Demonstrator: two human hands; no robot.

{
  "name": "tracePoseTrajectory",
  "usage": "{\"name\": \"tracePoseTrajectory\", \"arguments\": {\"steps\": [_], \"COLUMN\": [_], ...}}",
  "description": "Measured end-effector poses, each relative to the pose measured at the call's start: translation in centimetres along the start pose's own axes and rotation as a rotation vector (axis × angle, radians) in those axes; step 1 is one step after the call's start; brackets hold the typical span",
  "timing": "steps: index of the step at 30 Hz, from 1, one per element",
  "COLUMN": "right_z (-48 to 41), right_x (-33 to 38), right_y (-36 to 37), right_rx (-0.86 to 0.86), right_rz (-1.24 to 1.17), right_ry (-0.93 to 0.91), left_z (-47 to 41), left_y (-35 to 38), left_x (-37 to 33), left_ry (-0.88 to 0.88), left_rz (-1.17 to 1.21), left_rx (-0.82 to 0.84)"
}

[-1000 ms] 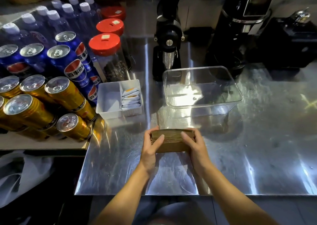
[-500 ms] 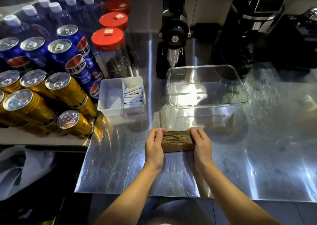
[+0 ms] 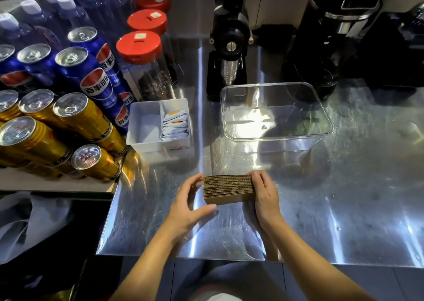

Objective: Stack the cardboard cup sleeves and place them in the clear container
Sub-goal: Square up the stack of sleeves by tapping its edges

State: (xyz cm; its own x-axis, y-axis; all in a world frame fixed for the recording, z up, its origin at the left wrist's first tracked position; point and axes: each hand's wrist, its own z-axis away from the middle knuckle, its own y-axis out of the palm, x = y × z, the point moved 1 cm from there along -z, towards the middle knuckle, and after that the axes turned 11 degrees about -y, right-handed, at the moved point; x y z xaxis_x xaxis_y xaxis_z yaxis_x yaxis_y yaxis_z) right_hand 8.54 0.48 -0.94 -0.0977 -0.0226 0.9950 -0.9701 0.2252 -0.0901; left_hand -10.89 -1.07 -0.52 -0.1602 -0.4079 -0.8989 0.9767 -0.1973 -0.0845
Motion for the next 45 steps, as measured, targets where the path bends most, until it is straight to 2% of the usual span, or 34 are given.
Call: {"name": "tracePoseTrajectory", "arguments": {"steps": [3,11,19,24,38,45], "right_z": [0.0,0.0,0.9,0.4,-0.3,-2.3], "right_x": [-0.1,0.5,0.4,0.1,1.7,6.0], "right_y": [0.0,-0.8,-3.5,-4.6,-4.7,-5.8], "right_rx": [0.005,0.115,0.296,0.427,0.278,0.162], "right_rz": [0.022,0.047,-0.117,0.104,0.020,-0.087], "right_ry": [0.007,-0.015,0.029,-0.019,-0.040,-0.143], "left_z": [-0.2,-0.8,-0.9,-1.0,-1.5,-2.6], "left_y": [0.0,0.2,0.2,0.1,0.3,1.2], "left_x": [-0.4,-0.7,-0.7,-0.6,-2.2,-7.2], "left_ry": [0.022,0.062,0.063,0.051,0.039,0.197], "left_rz": [-0.143,-0.158,-0.189,-0.183,-0.158,-0.067], "left_rx": [-0.002,-0.055,-0.072,-0.071,-0.103,-0.078]}}
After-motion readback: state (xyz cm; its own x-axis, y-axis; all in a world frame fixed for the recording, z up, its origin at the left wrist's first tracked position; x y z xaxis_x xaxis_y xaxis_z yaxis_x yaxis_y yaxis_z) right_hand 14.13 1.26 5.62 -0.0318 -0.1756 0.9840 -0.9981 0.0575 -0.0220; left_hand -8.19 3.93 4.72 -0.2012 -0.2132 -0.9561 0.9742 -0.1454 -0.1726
